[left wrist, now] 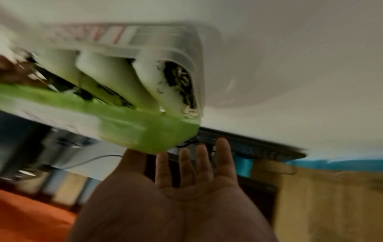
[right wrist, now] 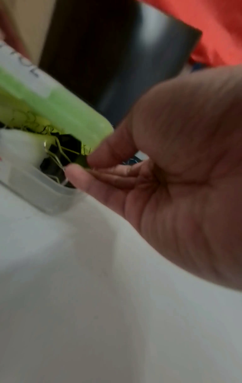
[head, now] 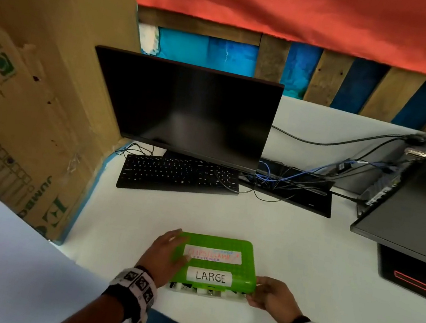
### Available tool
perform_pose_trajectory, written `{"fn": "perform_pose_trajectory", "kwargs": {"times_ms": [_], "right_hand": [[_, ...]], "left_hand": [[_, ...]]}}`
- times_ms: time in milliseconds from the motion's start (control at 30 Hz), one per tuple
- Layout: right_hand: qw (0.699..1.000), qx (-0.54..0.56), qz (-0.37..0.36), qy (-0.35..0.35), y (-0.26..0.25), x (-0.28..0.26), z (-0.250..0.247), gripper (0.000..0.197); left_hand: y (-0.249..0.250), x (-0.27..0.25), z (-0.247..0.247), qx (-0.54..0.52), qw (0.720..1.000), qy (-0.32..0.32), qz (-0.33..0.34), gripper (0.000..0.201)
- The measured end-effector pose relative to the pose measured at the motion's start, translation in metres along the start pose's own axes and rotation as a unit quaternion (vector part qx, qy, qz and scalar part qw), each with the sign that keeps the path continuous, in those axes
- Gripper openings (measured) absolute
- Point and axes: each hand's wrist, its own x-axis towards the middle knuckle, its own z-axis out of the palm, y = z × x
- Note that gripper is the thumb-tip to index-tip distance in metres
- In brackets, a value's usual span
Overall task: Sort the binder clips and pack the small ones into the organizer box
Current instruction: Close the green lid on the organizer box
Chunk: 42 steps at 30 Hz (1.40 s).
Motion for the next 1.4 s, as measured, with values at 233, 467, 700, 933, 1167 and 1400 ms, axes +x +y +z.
{"fn": "perform_pose_trajectory", "kwargs": {"times_ms": [233, 467, 700, 933, 1167, 1400], "right_hand": [[0.978, -0.181, -0.083, 0.058, 0.002, 0.002, -0.004, 0.03], [0.995, -0.09, -0.038, 0.01, 0.02, -0.001, 0.001, 0.021], [0.998, 0.044, -0.03, -0.018, 0.022, -0.006, 0.001, 0.05], [0.896, -0.389, -0.197, 0.089, 0.013, -0.008, -0.011, 0.034], [0.757, -0.529, -0.385, 0.004, 0.019, 0.015, -0.014, 0.071], [0.651, -0.602, -0.462, -0.016, 0.01, 0.019, -0.014, 0.053]], "left_hand": [[0.041, -0.018, 0.039, 0.287, 0.932, -0.184, 0.125, 0.112], [0.037, -0.021, 0.047, 0.339, 0.918, -0.167, 0.118, 0.106], [0.041, -0.014, 0.05, 0.312, 0.93, -0.159, 0.111, 0.086], [0.04, -0.017, 0.048, 0.335, 0.917, -0.172, 0.132, 0.089], [0.037, -0.014, 0.047, 0.367, 0.897, -0.195, 0.152, 0.084], [0.033, -0.013, 0.044, 0.338, 0.9, -0.225, 0.158, 0.07]]}}
